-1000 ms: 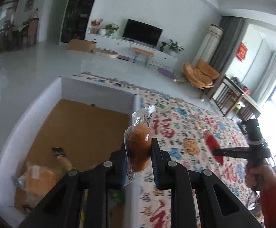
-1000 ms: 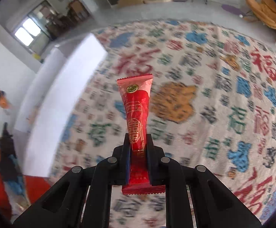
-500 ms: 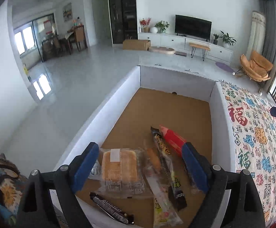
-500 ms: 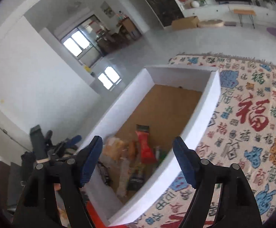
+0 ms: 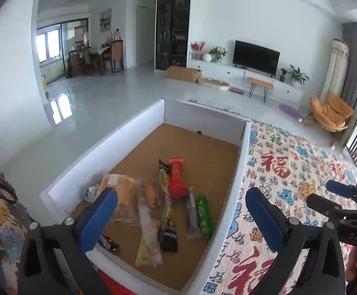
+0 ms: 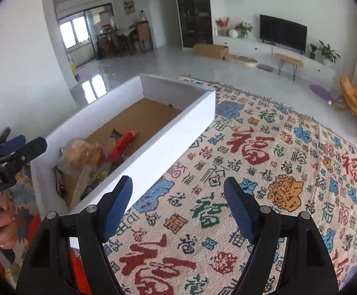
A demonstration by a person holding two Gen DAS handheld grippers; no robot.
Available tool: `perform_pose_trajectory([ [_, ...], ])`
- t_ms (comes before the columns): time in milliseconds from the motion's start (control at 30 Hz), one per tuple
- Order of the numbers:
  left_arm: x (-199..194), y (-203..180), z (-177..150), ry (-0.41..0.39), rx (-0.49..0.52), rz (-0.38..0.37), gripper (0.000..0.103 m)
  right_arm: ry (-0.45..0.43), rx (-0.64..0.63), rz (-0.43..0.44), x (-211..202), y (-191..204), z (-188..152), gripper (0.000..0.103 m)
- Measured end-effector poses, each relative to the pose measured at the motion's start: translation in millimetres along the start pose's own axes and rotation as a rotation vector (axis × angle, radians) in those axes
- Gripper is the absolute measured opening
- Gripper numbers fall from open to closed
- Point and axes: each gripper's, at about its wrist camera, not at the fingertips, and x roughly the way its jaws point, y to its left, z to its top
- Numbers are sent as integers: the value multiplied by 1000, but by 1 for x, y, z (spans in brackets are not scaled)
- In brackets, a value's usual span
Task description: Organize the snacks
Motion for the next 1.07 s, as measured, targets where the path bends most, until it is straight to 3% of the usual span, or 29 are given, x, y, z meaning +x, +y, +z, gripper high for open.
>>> perform_pose_trajectory([
  [133, -4, 1, -4, -17, 45, 113, 103, 7, -14, 28, 6, 15, -2, 80],
  [400, 0, 34, -11, -20, 44, 238, 103, 27, -55, 43, 13, 51, 3, 80],
  [767, -9, 74, -13, 39, -32, 240, 103, 88, -115, 95, 23, 111, 16, 80],
  [1067, -11, 95, -13, 52, -95, 200, 103, 86, -165, 80, 35, 135, 23, 80],
])
